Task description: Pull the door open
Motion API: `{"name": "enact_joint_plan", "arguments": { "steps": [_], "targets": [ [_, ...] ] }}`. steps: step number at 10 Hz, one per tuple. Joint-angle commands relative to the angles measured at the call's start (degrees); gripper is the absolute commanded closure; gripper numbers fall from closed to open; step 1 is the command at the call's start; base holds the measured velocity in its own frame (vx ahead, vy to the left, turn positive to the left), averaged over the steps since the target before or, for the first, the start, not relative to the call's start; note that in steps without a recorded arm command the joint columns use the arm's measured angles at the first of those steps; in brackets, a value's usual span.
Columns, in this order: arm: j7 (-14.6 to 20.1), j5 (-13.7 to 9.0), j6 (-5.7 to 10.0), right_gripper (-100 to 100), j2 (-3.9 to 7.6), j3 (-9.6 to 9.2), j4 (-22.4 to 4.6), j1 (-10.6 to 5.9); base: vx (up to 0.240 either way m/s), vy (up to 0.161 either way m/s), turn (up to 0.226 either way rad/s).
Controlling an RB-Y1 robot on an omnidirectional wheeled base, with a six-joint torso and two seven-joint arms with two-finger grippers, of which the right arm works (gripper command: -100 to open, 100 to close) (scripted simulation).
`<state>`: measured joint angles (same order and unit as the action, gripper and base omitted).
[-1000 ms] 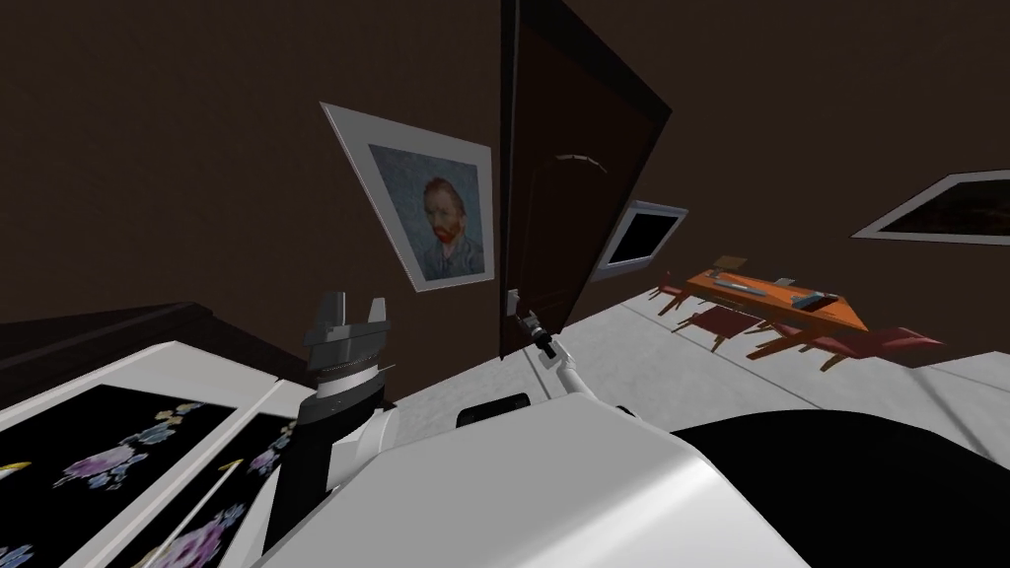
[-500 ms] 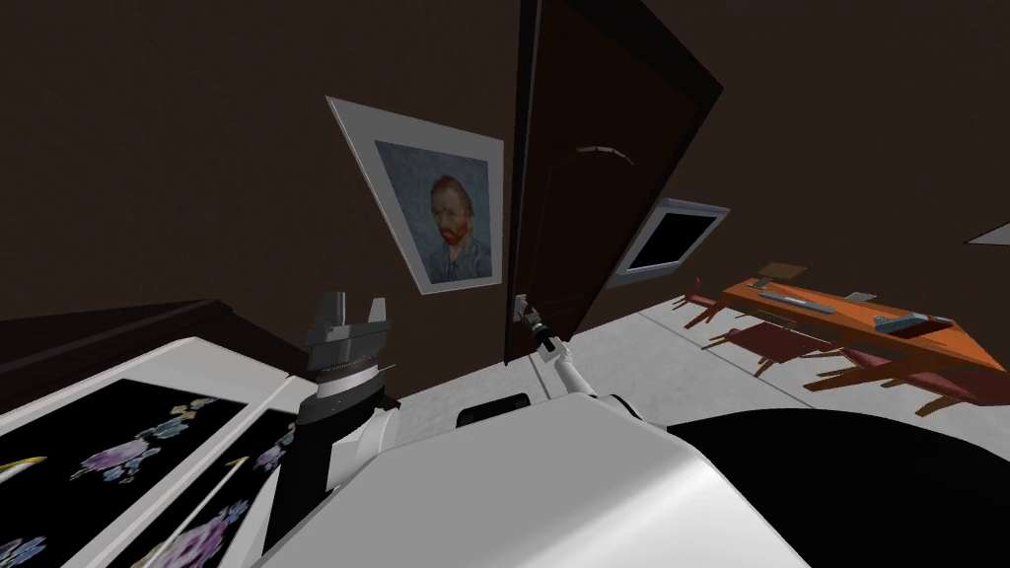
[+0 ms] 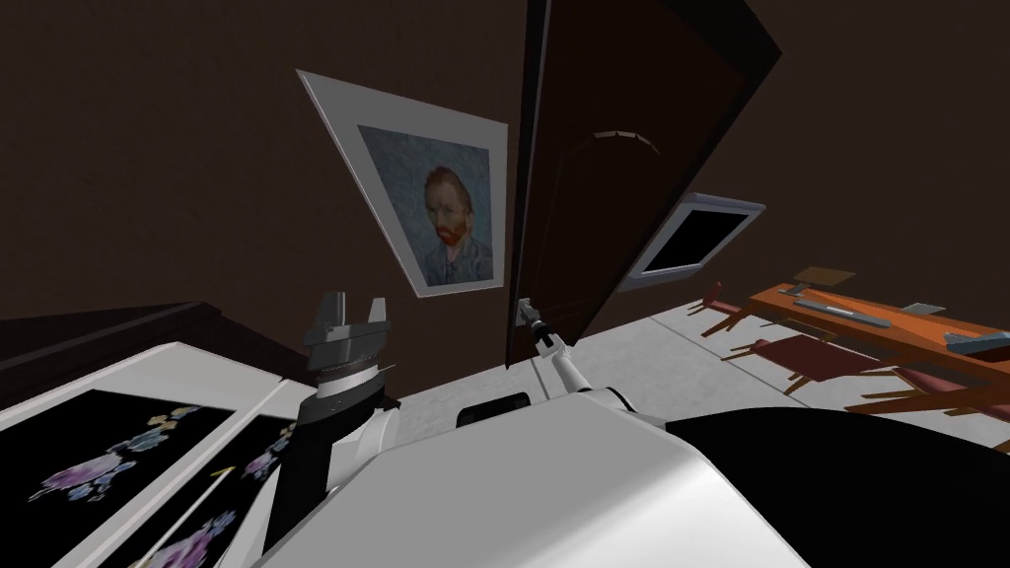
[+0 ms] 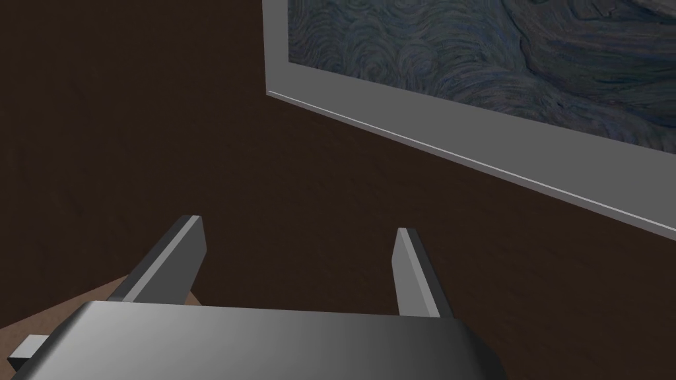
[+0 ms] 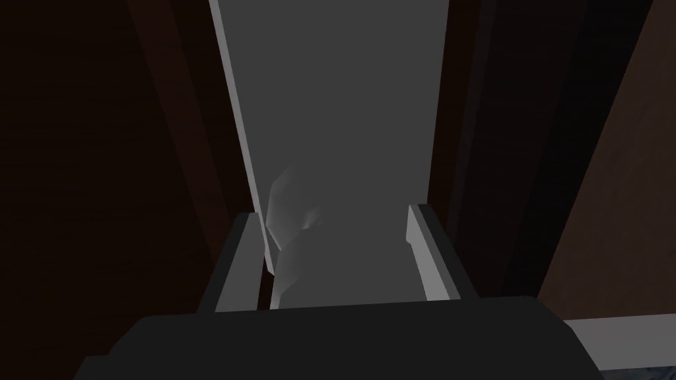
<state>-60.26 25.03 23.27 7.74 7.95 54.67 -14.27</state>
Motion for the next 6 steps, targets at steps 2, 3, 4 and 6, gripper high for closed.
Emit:
{"name": "enact_joint_plan", "arguments": {
  "steps": [2, 3, 4, 6],
  "targets": [
    [0.08, 0.02, 0.0, 100, 0.03, 0.02, 0.0, 0.06, -0.019, 0.015, -0.006],
    [0.08, 0.02, 0.0, 100, 0.03, 0.02, 0.0, 0.06, -0.007, 0.003, -0.001],
    [0.08, 0.02, 0.0, 100, 0.03, 0.02, 0.0, 0.06, 0.0, 0.0, 0.0],
    [0.67, -1.93, -1.38, 100, 0.01, 0.02, -0.11, 0.12, -0.006, 0.005, -0.016]
  ]
}}
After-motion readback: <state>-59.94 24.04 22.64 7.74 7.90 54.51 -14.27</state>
